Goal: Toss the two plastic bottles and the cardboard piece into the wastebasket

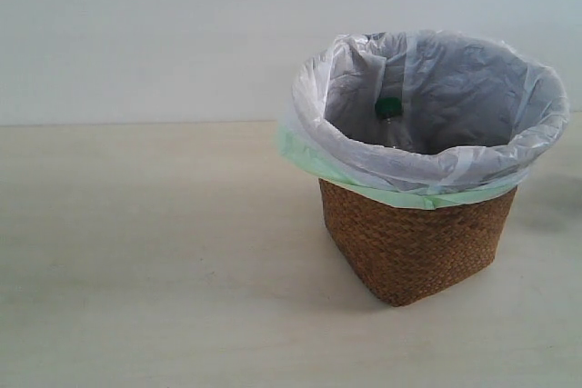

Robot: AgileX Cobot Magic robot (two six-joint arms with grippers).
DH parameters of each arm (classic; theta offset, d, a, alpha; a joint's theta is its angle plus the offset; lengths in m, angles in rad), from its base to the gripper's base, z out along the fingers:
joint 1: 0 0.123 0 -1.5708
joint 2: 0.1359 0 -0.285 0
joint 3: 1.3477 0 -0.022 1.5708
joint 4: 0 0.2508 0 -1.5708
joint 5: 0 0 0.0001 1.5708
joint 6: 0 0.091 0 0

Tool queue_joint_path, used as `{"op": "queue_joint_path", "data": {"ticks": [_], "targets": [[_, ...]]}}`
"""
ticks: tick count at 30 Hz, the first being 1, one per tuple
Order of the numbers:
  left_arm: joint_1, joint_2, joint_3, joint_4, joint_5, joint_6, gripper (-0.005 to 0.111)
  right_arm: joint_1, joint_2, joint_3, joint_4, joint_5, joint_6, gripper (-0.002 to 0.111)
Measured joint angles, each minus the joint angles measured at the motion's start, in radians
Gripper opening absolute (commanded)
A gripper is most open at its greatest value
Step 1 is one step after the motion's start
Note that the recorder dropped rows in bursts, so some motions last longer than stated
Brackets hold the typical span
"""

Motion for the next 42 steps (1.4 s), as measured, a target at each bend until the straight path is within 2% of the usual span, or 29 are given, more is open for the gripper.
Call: {"op": "queue_joint_path", "data": {"ticks": [2,4,6,8,9,13,19,28,36,42], "targets": [[0.000,0.000,0.000,0.000,0.000,0.000,0.004,0.000,0.016,-0.002,0.000,0.000,-0.002,0.070],[0.000,0.000,0.000,0.000,0.000,0.000,0.004,0.000,0.029,-0.002,0.000,0.024,-0.002,0.057],[0.000,0.000,0.000,0.000,0.000,0.000,0.004,0.000,0.036,-0.002,0.000,0.044,-0.002,0.036],[0.000,0.000,0.000,0.000,0.000,0.000,0.004,0.000,0.036,-0.004,0.000,0.060,-0.002,0.009],[0.000,0.000,0.000,0.000,0.000,0.000,0.004,0.000,0.036,-0.004,0.000,0.075,-0.002,0.000],[0.000,0.000,0.000,0.000,0.000,0.000,0.004,0.000,0.020,-0.007,0.000,0.152,-0.015,0.000],[0.000,0.000,0.000,0.000,0.000,0.000,0.004,0.017,-0.065,-0.003,0.023,0.301,-0.160,0.000],[0.000,0.000,0.000,0.000,0.000,0.000,0.004,0.113,-0.404,-0.003,0.093,0.346,-0.332,0.000],[0.000,0.000,0.000,0.000,0.000,0.000,0.004,0.278,-0.685,-0.003,0.163,0.354,-0.440,0.000],[0.000,0.000,0.000,0.000,0.000,0.000,0.004,0.505,-0.856,-0.003,0.287,0.394,-0.515,0.000]]}}
